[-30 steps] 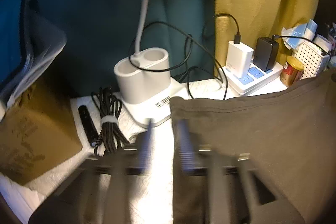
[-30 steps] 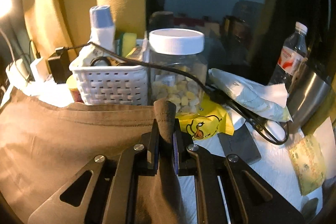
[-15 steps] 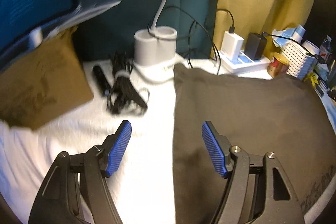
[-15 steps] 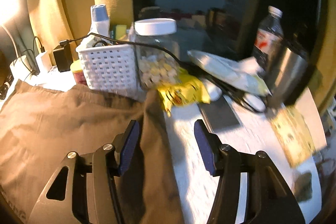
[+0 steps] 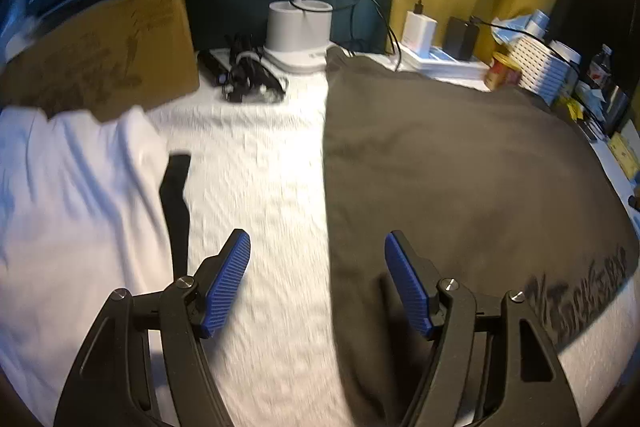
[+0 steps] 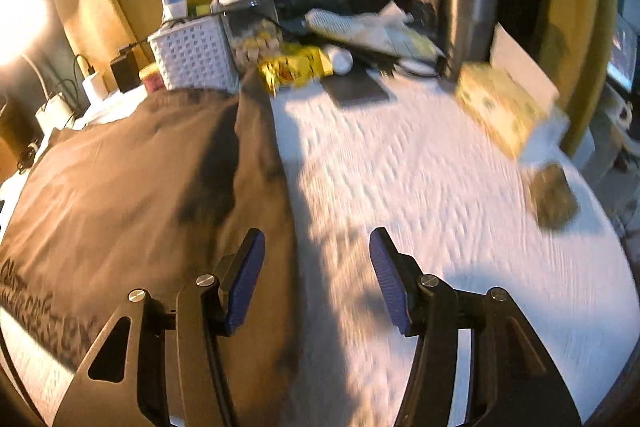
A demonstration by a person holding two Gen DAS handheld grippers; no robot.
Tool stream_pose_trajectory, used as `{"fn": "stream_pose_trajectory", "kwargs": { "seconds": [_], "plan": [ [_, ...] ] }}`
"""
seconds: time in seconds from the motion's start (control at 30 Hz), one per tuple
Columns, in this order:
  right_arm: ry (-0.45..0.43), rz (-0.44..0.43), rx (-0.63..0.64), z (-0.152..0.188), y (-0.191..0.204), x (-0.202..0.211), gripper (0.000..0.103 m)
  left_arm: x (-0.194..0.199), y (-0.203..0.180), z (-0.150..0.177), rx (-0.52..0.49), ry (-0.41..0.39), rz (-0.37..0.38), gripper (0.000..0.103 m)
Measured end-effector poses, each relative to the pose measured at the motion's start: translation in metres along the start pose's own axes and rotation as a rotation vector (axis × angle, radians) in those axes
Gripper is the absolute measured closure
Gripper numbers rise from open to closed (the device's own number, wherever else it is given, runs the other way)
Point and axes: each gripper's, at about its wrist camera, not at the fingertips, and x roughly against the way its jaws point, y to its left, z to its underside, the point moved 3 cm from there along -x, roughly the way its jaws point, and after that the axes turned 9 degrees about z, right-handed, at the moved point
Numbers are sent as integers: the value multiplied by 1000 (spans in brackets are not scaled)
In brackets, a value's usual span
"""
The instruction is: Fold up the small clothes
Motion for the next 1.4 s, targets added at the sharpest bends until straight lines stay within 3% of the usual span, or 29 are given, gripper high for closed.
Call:
{"fn": "stream_pose_trajectory", "kwargs": {
  "seconds": [0.17,0.37,0.4,0.43,0.57,0.6,0.67,0.7,0.77,0.87,1.0,1.4],
  "plan": [
    [68,-20,-3,34,1,8,45,13,-9,23,30,-3,40,33],
    [48,-63,3,53,7,23,45,16,-23,41,-5,22,51,33],
    [46,-65,6,54,9,24,47,17,-25,42,-10,25,45,33],
    [45,-76,17,56,13,26,54,17,-26,43,-17,29,37,33],
    [50,-101,75,62,26,30,57,17,-32,49,-58,47,12,34],
    [48,-101,85,62,28,30,63,17,-34,50,-76,52,10,35],
    [39,-87,97,63,31,30,77,19,-34,51,-80,55,34,48],
    [40,-115,95,63,31,31,95,21,-34,52,-84,53,37,65],
    [38,-122,94,63,30,32,95,25,-37,54,-67,47,76,99],
    [23,-112,113,63,30,37,95,39,-44,57,-61,-16,36,99],
    [-16,-102,106,61,24,50,95,59,-50,59,-52,-61,43,99],
    [-66,-65,59,82,13,74,95,79,-65,82,-90,-34,64,99]
  ]
}}
